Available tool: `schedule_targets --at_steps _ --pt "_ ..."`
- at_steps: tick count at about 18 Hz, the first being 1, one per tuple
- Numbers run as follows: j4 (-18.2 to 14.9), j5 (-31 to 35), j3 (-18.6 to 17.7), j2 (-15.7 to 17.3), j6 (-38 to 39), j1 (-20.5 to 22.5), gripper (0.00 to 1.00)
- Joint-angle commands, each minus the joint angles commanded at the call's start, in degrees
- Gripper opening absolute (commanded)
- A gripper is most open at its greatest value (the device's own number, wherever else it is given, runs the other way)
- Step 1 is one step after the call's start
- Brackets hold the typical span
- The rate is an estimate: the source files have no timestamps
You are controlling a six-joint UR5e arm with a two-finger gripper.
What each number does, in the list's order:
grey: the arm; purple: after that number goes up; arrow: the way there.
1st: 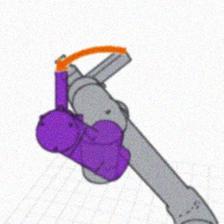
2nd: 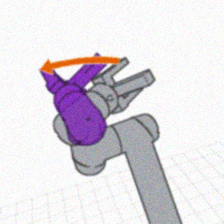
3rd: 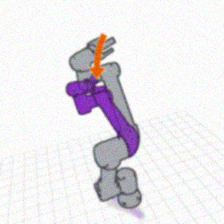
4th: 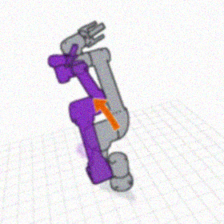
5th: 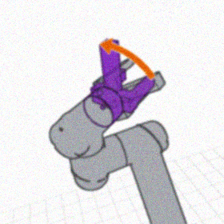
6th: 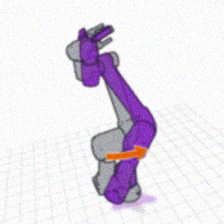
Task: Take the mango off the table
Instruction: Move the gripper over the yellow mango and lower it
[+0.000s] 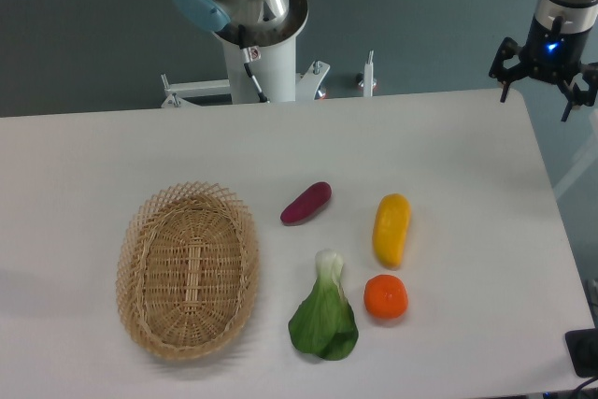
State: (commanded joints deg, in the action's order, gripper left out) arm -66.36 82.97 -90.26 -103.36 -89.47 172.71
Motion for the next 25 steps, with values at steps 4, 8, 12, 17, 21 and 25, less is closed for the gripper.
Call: schedule_targets --at_steps 4,8,12,17,21,25 --pt "0.0 -0.5 -0.5 -0.1 2.1 -0.2 1.00" --pt "0.0 -2.7 -0.9 -0.3 2.5 -0.4 1.00" --pt "0.3 -2.8 -2.2 -0.7 5.8 -1.8 1.00" --pt "7.2 -2.7 -8.2 -2.3 17.3 -5.7 1.00" --pt "8.5 -2.9 -9.7 -3.9 29.1 -9.6 1.00" --pt "11.9 -2.6 -10.3 -8.1 36.5 -14.3 1.00"
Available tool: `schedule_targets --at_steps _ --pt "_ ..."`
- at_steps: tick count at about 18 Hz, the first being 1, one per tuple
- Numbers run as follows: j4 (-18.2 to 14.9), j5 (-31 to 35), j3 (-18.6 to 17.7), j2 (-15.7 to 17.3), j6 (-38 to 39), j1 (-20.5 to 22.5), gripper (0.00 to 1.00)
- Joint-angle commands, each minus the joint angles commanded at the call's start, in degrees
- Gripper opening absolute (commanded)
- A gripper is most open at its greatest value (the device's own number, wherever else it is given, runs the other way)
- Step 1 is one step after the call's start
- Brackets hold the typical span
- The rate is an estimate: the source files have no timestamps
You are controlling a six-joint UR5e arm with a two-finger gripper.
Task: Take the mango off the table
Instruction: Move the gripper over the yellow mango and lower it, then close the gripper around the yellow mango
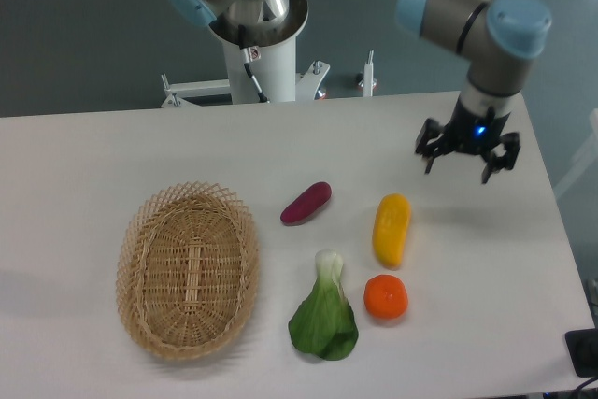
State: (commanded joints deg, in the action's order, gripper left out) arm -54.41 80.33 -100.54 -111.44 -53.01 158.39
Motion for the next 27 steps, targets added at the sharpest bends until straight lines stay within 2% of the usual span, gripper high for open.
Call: schedule_targets --at_steps 6,12,20,21,22,25,27 --pt "4.0 0.4 -0.8 -2.4 2.5 -3.4 1.00" --pt "7.3 1.9 -3.6 -3.3 1.9 -3.9 1.00" --pt "7.7 2.1 -4.8 -3.3 2.2 -4.0 1.00" --pt "7.7 2.3 -4.8 -3.3 2.3 -4.0 0.94" --pt "7.7 2.9 -4.8 -3.3 2.4 -4.3 0.81" --pt "8.0 4.0 -4.8 -3.3 2.3 -4.6 0.60" --pt "8.1 4.0 -4.7 -3.2 2.1 -4.6 0.59"
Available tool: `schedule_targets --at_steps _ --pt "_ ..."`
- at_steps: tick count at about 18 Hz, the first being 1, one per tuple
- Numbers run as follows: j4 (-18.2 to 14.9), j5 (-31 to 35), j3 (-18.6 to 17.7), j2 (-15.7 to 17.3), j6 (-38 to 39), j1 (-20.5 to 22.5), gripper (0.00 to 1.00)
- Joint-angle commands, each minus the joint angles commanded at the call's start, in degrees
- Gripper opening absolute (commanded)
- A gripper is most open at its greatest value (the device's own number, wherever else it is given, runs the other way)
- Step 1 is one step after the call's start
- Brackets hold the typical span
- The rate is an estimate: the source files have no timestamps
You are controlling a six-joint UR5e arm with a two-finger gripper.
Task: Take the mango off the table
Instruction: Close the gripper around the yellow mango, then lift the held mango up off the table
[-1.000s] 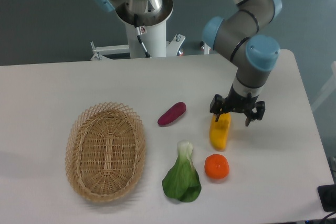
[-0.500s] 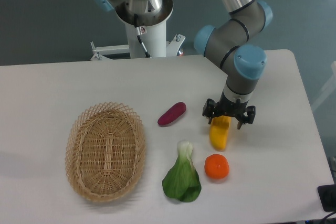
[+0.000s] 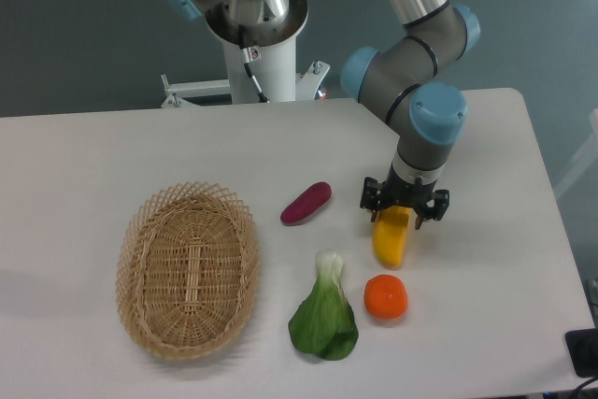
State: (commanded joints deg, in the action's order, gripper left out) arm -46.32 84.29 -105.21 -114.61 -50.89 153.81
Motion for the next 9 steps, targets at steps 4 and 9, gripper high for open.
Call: schedule_targets --at_steps 4,9 --pt "0.0 0.0 0.4 0.3 -0.2 0.1 0.51" --pt "-1.0 -0.2 6.1 1.9 -0.4 0.7 0.51"
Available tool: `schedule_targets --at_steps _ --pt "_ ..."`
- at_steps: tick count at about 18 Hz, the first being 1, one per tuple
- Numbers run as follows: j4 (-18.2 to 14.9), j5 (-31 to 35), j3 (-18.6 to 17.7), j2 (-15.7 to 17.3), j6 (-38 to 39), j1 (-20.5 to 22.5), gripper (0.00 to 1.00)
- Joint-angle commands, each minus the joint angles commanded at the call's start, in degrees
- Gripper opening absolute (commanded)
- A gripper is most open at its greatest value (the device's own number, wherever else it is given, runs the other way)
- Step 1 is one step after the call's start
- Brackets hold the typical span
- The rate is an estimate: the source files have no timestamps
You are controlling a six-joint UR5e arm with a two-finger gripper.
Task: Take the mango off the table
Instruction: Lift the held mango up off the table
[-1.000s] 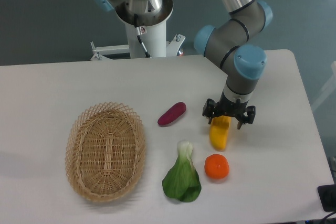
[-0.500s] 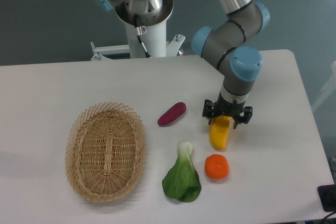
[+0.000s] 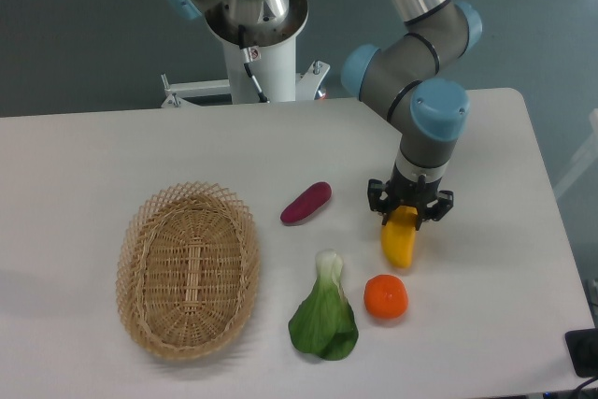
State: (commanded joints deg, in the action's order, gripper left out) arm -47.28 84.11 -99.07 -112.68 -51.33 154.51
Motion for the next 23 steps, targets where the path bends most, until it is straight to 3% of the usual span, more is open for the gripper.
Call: schedule_targets --at_steps 3,6,11,13,16,23 --pt "-0.4 0.2 1.9 2.5 -0.8 1.6 0.51" --pt "-0.4 -0.3 2.1 5.1 -7.2 3.5 0.51" --pt "-4.3 -3.0 2.7 7.7 -13.3 6.9 0.51" --pt "-7.3 -2.8 3.3 8.6 -16.5 7.9 0.51" --pt "-9.1 -2.7 4.0 8.7 -19.0 8.9 0.51" --pt "-8.9 -2.6 3.8 8.7 -19.2 9.1 0.51"
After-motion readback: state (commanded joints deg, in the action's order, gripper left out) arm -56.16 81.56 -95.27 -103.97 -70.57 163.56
